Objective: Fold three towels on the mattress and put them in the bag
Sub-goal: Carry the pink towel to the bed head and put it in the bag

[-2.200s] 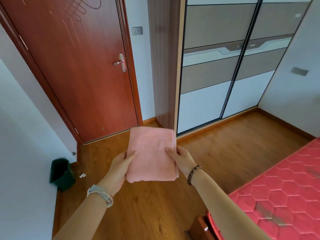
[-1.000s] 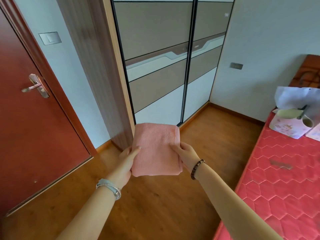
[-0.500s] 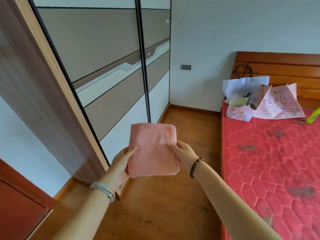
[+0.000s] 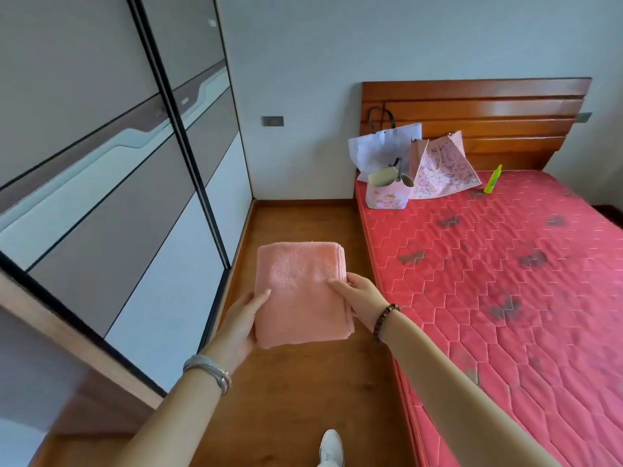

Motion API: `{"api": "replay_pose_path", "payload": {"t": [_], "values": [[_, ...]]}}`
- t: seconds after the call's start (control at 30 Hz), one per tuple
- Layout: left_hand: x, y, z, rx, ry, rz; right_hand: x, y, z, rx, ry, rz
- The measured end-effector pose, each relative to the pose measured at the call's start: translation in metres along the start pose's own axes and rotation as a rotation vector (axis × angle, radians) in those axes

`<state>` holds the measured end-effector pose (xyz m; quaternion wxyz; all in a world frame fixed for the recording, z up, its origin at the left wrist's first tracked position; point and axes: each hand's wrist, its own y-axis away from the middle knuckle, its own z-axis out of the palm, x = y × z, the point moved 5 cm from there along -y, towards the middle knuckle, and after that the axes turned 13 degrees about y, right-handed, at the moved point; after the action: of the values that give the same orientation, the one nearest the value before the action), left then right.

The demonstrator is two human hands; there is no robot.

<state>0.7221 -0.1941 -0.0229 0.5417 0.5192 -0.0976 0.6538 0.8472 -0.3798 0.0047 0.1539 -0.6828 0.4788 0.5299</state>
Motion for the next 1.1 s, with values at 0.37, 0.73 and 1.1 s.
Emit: {"api": "replay_pose_path", "payload": {"t": [0.37,0.73,1.1], "values": [[0.057,-0.147,0.057,-0.075,-0.092,0.009,-0.020,-0.135,-0.049,0.094,-0.097,0.035],[0.117,-0.267,0.100,-0.105,-0.211,0.035,-0.041,-0.246,-0.081,0.147,-0.192,0.035],[0.158,-0.386,0.137,-0.188,-0.244,-0.021,-0.059,-0.351,-0.109,0.268,-0.285,0.062]]}}
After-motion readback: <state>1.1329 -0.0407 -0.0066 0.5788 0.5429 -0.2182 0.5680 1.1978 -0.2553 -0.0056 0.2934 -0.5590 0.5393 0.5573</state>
